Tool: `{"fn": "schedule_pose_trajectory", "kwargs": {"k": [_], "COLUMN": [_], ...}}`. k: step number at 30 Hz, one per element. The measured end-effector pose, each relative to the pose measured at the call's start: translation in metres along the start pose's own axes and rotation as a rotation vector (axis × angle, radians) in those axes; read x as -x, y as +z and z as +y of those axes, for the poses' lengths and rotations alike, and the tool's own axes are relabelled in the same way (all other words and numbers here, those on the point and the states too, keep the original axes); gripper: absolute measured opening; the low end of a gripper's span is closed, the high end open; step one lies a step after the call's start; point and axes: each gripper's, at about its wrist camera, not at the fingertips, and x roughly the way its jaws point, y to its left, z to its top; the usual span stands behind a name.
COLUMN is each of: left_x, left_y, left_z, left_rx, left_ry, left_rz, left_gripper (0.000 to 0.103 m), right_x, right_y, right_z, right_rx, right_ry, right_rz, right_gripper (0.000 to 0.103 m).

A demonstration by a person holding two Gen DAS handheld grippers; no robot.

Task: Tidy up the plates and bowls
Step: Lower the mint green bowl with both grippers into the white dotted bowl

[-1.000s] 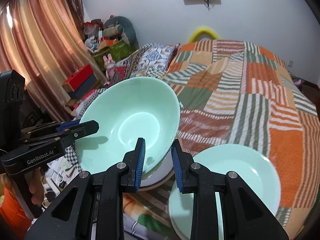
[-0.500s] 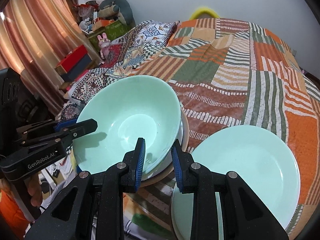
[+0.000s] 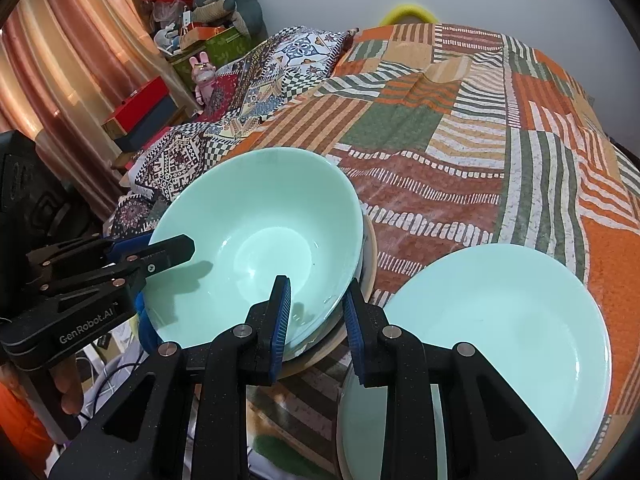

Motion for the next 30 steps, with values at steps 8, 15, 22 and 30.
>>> {"fn": "schedule_pose_trajectory", "kwargs": {"k": [8,15,22,30], "left_x": [0.000,0.010,0.025,0.002], "left_y": [0.001,0.000,0.000,-0.010], "left_z": [0.005,0.015,0.019,0.039], "left_rx": [0.034,0.074,0.081,0.167], "left_ry": [0.000,-0.051,-0.039,-0.089], "left_rz": [0.006,-0.007,-0.064,0.019], "left_gripper": [0.025,0.027,0.044,0.048], "right_x": [-0.001,0.001,0.012,0.004], "right_y": [0.000,0.000,0.002,0.002], "right_z": [0.003,0.000,-0.005,-0.013], "right_rx": [0.021,0.019,0.003,-0.029], "right_ry": [-0.001,0.001,0.002,0.001], "right_rz": [0.006,0.001,-0.044,-0.027], "right_gripper": [0.030,0.030,0.041,0.045]}}
